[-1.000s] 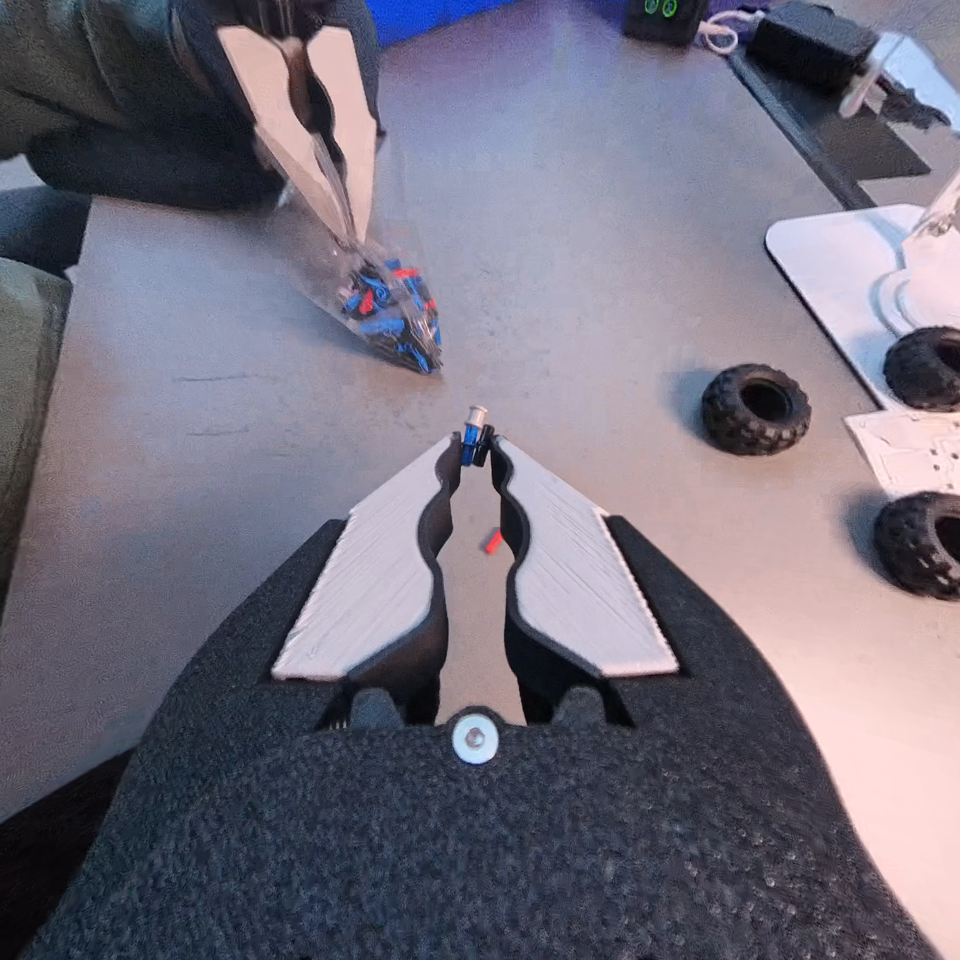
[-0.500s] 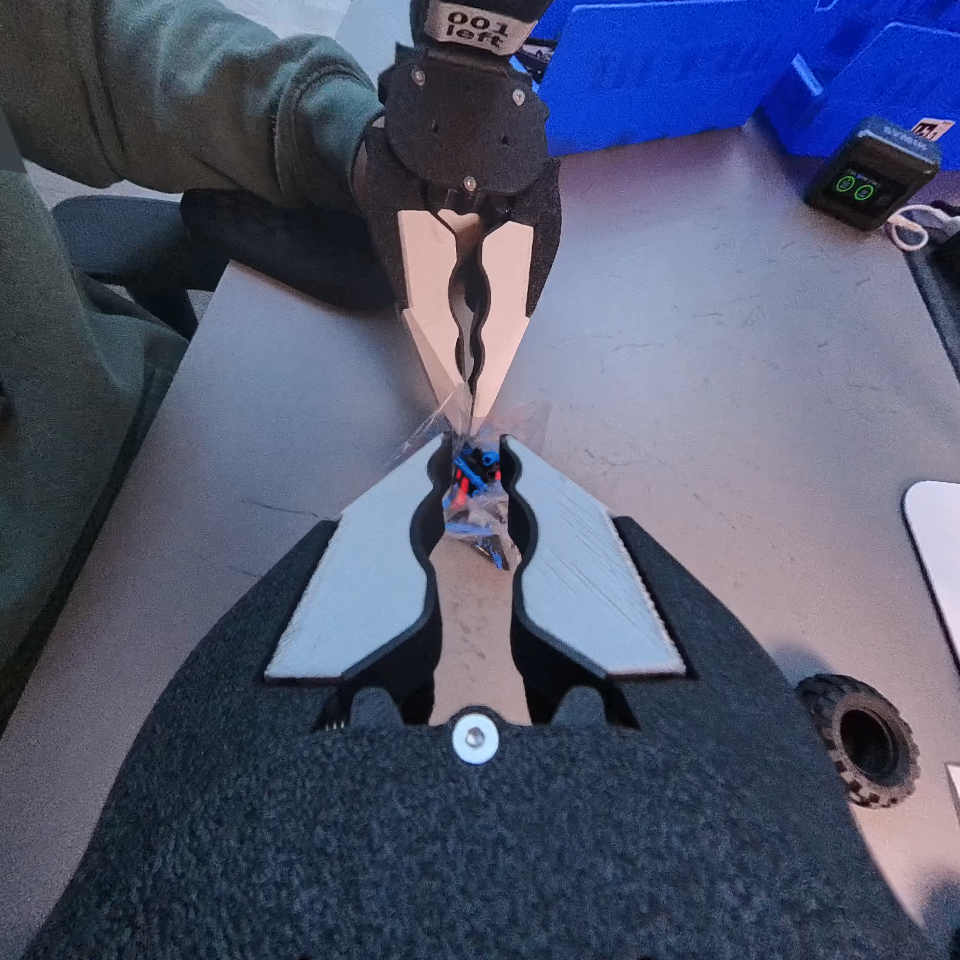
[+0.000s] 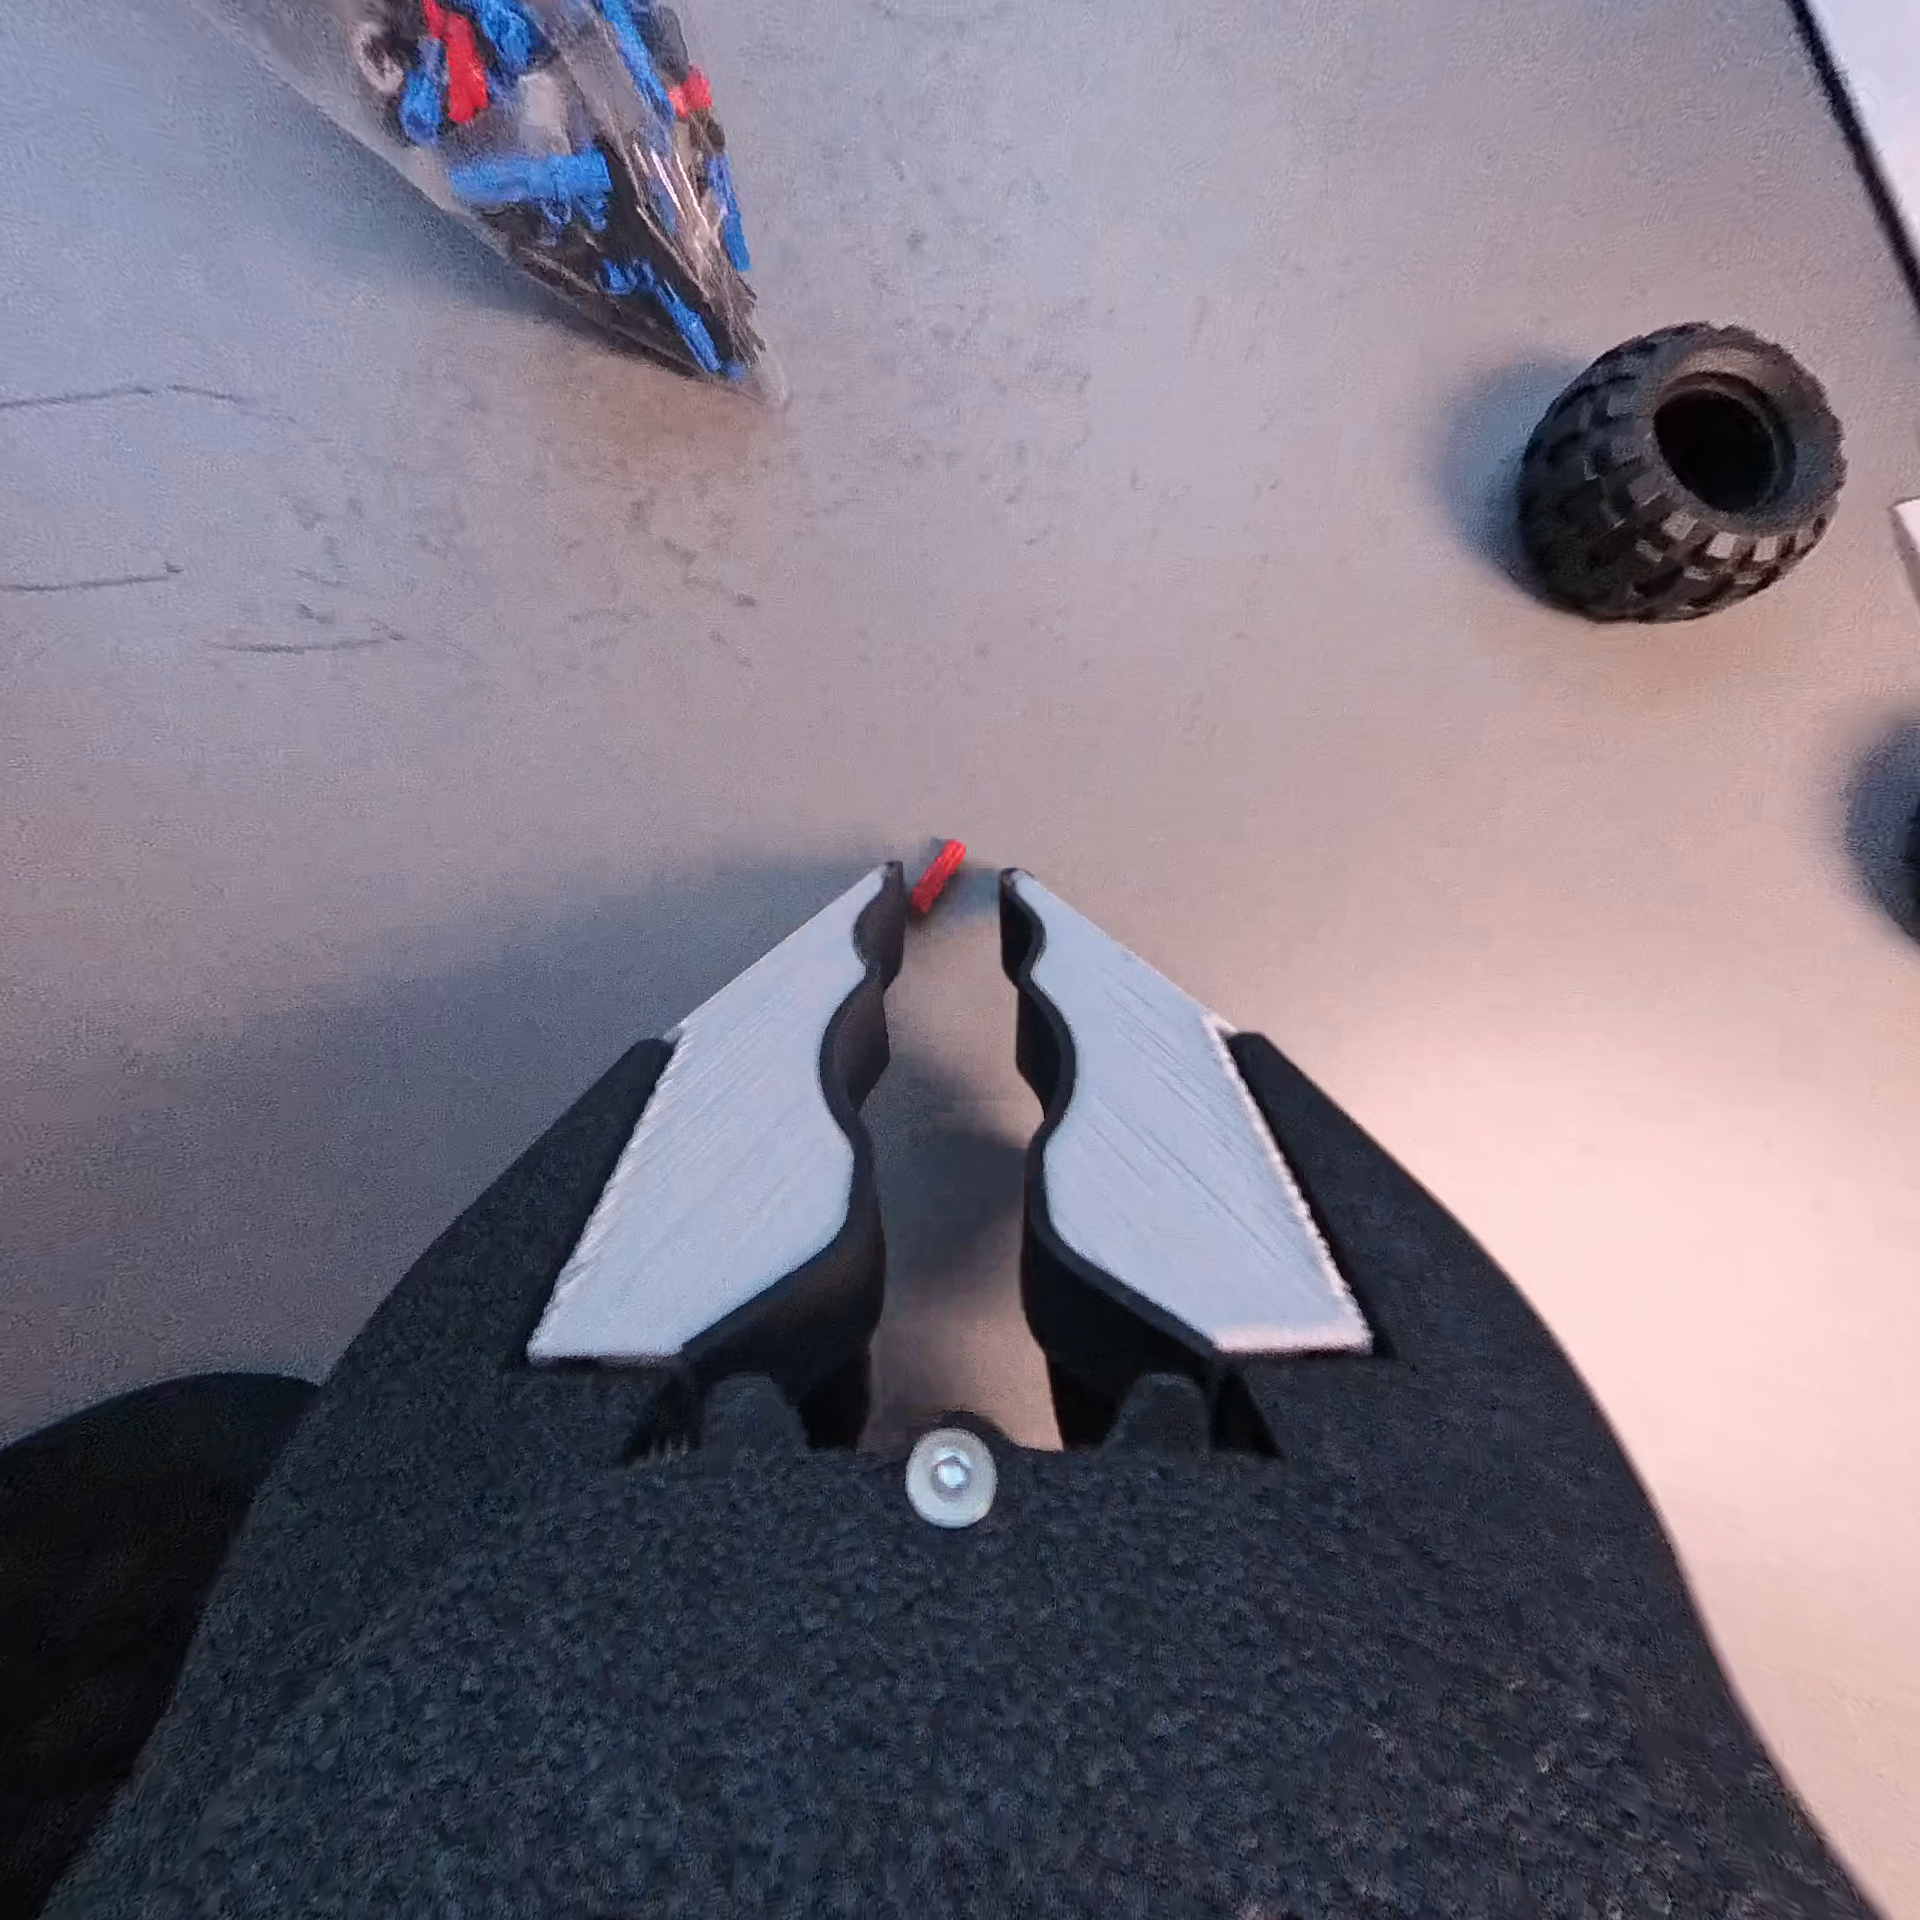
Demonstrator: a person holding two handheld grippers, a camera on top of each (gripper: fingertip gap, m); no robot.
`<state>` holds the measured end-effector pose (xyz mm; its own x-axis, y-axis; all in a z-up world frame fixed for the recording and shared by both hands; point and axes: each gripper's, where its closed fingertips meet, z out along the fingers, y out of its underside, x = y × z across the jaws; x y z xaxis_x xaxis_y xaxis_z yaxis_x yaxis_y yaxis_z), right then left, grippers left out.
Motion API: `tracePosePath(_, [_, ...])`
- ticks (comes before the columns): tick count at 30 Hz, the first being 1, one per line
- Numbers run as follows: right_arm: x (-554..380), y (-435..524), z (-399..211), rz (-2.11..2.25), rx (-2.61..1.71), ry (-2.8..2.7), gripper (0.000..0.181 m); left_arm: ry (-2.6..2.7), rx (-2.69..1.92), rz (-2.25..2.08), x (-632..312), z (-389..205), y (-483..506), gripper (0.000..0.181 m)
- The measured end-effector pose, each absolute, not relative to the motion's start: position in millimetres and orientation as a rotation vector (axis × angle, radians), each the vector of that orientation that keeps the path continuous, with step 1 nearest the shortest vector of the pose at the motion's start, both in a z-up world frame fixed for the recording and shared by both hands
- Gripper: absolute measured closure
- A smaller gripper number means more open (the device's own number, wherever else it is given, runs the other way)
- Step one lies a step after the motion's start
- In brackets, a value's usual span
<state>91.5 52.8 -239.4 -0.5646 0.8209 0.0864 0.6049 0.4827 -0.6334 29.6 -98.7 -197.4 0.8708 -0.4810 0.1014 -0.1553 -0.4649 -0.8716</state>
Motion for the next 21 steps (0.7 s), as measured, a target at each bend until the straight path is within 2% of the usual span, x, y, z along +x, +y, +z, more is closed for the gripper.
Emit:
tracePosePath(2, [92.1,50.6,-238.9,0.846,-1.207,-2.340,0.176,0.461,-2.046,-0.413,29.6,-197.6,-98.5,0.181])
tracePosePath(6, [87.2,37.8,-227.9,0.911,-1.133,-2.345,0.178,0.460,-2.046,-0.411,29.5,-197.6,-98.6,0.181])
tracePosePath(13, [55.8,-55.3,-129.5,1.252,-0.738,-2.242,0.178,0.456,-2.046,-0.411,28.2,-197.2,-98.7,0.181])
tracePosePath(18, [35.9,-82.3,-147.9,1.147,-0.681,-2.342,0.177,0.459,-2.045,-0.404,27.0,-196.6,-99.9,0.181])
tracePosePath(21, [31.7,-73.2,-148.6,1.192,-0.727,-2.285,0.165,0.461,-2.045,-0.397,26.1,-196.0,-100.7,0.181])
